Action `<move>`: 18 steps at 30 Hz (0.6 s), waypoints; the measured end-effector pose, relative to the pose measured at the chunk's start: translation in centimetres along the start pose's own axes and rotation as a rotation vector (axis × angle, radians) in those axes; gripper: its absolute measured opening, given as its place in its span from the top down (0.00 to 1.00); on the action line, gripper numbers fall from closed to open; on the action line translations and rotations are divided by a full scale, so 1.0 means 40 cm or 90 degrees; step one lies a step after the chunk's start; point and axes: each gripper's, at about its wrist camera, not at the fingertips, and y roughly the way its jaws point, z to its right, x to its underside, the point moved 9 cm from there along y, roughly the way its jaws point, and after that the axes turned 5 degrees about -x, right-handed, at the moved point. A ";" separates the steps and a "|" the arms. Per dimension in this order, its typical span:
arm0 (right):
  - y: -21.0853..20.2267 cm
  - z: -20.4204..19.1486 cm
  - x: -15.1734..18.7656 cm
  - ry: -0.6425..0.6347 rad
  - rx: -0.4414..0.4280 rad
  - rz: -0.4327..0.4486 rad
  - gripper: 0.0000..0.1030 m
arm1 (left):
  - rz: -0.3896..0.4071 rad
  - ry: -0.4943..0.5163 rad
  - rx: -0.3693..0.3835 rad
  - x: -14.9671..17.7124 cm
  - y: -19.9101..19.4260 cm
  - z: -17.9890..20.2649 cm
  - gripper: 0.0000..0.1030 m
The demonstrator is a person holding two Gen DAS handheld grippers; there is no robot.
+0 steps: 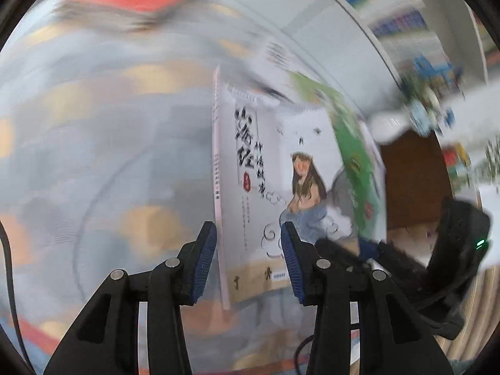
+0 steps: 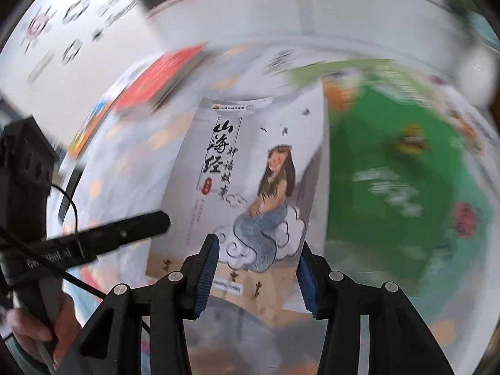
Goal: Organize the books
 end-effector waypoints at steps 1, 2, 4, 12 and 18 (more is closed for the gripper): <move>0.031 -0.025 0.009 0.002 0.000 -0.020 0.54 | 0.012 -0.013 -0.002 -0.013 -0.025 -0.055 0.62; 0.061 -0.041 0.018 0.012 -0.002 -0.041 0.54 | 0.014 -0.017 -0.002 -0.025 -0.029 -0.084 0.62; 0.109 -0.062 0.045 0.057 -0.040 -0.077 0.55 | 0.002 -0.041 -0.003 -0.037 -0.035 -0.143 0.62; 0.123 -0.056 0.105 0.151 0.004 -0.064 0.52 | -0.053 -0.029 -0.002 0.029 -0.014 -0.196 0.62; 0.130 -0.071 0.094 0.128 0.082 -0.045 0.46 | -0.084 -0.003 0.014 0.029 0.011 -0.184 0.55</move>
